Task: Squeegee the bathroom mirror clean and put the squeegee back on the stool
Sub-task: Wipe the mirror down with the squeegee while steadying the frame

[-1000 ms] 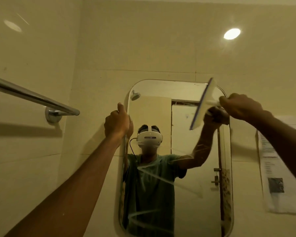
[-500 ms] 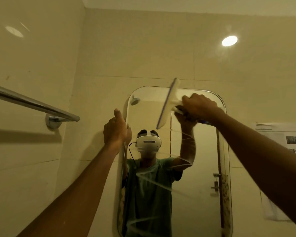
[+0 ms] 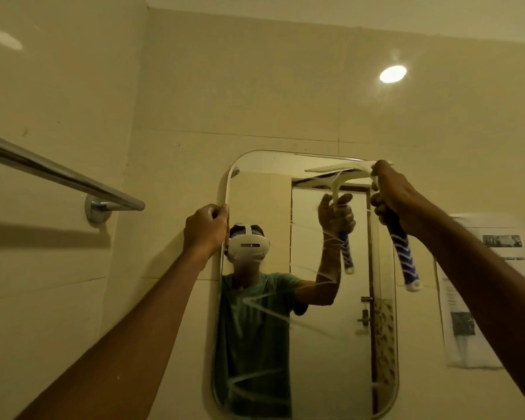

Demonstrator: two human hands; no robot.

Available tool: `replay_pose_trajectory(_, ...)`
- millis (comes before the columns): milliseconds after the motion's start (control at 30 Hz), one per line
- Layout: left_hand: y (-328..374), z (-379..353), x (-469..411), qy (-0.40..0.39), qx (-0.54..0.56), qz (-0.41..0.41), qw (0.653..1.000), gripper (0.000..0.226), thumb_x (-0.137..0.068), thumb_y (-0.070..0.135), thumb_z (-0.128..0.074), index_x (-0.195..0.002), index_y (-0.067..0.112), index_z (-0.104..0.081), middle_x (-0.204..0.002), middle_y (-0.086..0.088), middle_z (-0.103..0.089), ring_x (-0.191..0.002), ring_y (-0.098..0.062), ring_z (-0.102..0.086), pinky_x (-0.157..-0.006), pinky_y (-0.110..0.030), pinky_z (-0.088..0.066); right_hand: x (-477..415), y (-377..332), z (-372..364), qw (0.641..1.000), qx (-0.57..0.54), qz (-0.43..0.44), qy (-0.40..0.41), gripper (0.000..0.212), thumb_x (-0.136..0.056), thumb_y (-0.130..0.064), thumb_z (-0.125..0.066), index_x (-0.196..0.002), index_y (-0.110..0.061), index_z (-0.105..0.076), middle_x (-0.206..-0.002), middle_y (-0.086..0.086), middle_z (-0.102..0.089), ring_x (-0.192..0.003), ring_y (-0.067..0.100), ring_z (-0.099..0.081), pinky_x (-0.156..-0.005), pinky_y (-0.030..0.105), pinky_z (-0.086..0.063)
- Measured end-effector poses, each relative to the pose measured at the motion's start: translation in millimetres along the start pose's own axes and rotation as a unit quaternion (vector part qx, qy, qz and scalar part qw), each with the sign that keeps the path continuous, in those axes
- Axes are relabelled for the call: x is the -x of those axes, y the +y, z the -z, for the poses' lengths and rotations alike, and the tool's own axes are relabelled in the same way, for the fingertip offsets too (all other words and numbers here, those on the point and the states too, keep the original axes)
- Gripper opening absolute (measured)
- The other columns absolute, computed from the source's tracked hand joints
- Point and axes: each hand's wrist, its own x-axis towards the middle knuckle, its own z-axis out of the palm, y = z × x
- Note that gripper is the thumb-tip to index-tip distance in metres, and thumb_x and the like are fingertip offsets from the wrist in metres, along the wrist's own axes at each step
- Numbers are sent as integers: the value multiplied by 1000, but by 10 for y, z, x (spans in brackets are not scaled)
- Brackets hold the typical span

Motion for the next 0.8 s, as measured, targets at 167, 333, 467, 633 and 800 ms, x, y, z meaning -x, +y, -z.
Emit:
replay_pose_trajectory(167,-63,-28,-19,3,1,-9,1000,38,-98,40,-43,-89,9,-64,-80,-8,-67,-74,-24,-64,-68,-37,-53,42,4,-154,997,-3,80,15,22,-100,-21,-43,-93,-8,-59,-79,7,-55,-58,15,-50,-53,24,-45)
replay_pose_trajectory(333,-101,-85,-32,25,-33,-38,998,38,-100,38,-41,-87,9,-62,-77,-5,-63,-71,-19,-58,-58,-26,-39,61,137,-320,950,227,195,90,36,-106,-32,-31,-120,-5,-49,-72,4,-56,-50,21,-59,-47,35,-55)
replay_pose_trajectory(467,-144,-97,-60,31,-49,-56,997,39,-100,39,-41,-87,9,-62,-79,-7,-64,-75,-23,-60,-64,-31,-45,184,245,-347,941,278,173,84,23,-105,-23,-36,-120,-8,-45,-76,8,-57,-50,19,-58,-40,32,-52)
replay_pose_trajectory(633,-100,-61,-51,16,-50,-49,997,40,-100,40,-40,-91,8,-63,-84,-9,-67,-79,-26,-63,-69,-36,-50,697,737,-441,934,339,110,40,21,-103,-26,-40,-110,-9,-48,-72,3,-59,-53,13,-57,-42,22,-41)
replay_pose_trajectory(800,-83,-61,-28,11,-52,-31,998,40,-100,40,-40,-95,8,-63,-87,-11,-67,-79,-25,-62,-64,-31,-46,208,105,-246,903,386,151,113,48,-104,-39,-26,-85,-11,-60,-63,3,-60,-52,18,-60,-57,33,-54)
